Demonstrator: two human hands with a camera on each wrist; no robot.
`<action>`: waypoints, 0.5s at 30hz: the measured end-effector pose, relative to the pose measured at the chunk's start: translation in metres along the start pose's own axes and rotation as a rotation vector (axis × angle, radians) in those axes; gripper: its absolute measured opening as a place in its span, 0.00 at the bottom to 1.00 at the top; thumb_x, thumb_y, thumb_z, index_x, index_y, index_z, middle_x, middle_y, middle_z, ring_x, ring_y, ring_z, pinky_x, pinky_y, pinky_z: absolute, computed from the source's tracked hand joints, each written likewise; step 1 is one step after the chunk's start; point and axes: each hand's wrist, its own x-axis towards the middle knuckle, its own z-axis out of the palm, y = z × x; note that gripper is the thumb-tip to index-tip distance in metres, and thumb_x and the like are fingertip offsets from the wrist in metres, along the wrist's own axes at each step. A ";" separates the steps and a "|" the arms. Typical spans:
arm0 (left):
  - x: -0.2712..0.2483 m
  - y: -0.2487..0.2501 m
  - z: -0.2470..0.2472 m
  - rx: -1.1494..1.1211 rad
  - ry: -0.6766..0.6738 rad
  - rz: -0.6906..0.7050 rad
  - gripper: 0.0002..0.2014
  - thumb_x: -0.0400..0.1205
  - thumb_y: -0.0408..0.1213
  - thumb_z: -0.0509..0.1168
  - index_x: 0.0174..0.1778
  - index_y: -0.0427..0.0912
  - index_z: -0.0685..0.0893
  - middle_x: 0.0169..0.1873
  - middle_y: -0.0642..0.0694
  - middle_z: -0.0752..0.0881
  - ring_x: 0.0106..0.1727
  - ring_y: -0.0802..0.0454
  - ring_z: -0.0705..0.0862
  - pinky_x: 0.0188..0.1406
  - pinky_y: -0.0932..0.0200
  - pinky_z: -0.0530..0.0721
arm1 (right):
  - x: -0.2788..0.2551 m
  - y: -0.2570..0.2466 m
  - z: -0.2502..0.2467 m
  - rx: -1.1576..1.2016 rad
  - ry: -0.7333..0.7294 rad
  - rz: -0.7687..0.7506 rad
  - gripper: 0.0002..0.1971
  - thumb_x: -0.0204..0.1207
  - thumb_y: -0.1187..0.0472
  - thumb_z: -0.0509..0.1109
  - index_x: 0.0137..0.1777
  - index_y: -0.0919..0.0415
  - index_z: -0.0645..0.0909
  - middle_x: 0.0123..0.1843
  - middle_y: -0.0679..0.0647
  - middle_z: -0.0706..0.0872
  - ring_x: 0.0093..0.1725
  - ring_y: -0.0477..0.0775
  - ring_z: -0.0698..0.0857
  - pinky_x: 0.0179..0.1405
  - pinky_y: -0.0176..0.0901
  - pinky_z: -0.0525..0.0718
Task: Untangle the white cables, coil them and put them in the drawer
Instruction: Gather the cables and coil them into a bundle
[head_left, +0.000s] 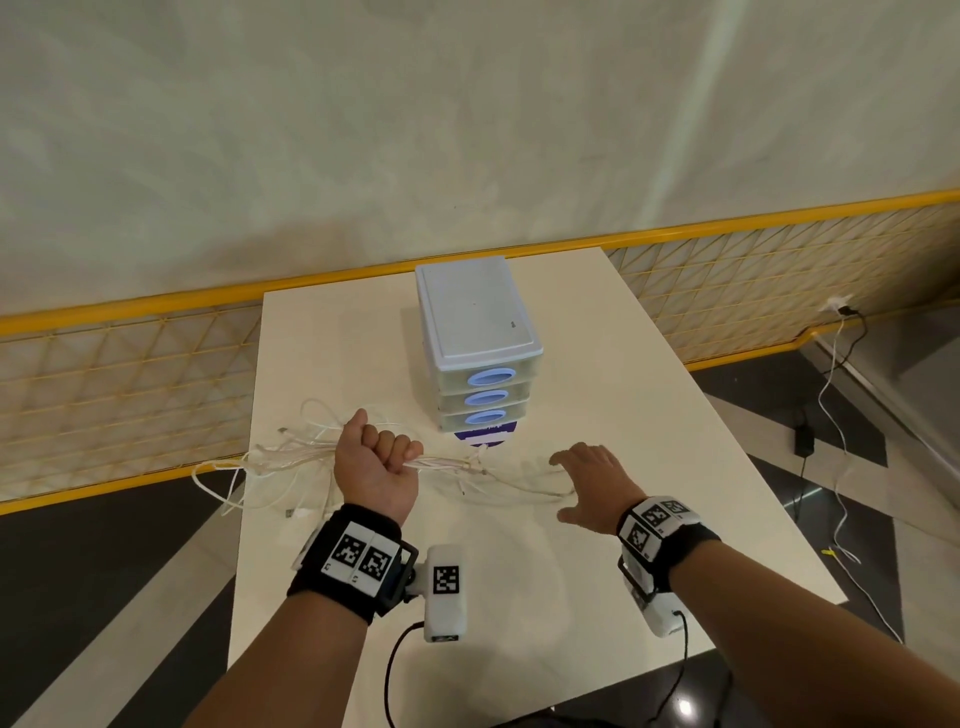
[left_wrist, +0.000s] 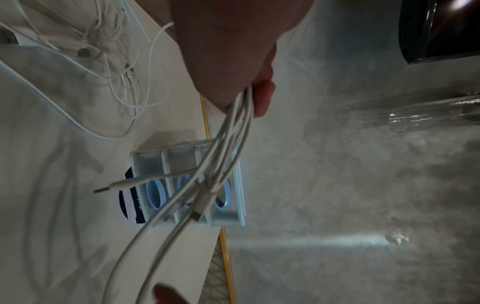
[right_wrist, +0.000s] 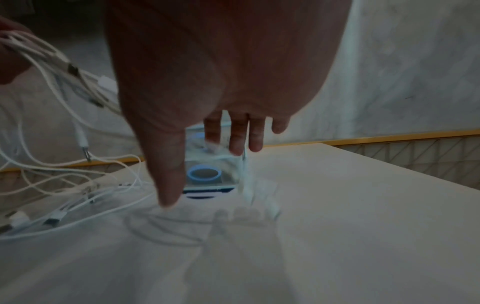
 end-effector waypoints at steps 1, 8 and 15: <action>-0.001 -0.002 0.000 0.000 -0.009 0.001 0.27 0.84 0.40 0.55 0.18 0.49 0.55 0.13 0.53 0.54 0.14 0.53 0.53 0.19 0.63 0.62 | 0.000 -0.002 -0.004 0.033 -0.003 -0.021 0.42 0.63 0.48 0.77 0.77 0.50 0.61 0.72 0.53 0.69 0.73 0.58 0.66 0.77 0.49 0.59; -0.007 -0.017 0.004 0.043 -0.065 -0.008 0.28 0.83 0.40 0.56 0.16 0.49 0.57 0.11 0.53 0.55 0.14 0.54 0.54 0.21 0.61 0.63 | -0.004 -0.061 -0.060 0.453 0.023 -0.255 0.53 0.62 0.47 0.80 0.81 0.48 0.48 0.81 0.51 0.57 0.80 0.50 0.55 0.78 0.45 0.59; -0.017 -0.030 0.011 0.009 -0.107 -0.035 0.25 0.84 0.39 0.59 0.22 0.48 0.56 0.13 0.51 0.56 0.15 0.54 0.55 0.22 0.59 0.66 | 0.007 -0.124 -0.043 0.391 0.023 -0.309 0.26 0.74 0.60 0.66 0.71 0.60 0.64 0.60 0.61 0.84 0.56 0.65 0.83 0.57 0.57 0.81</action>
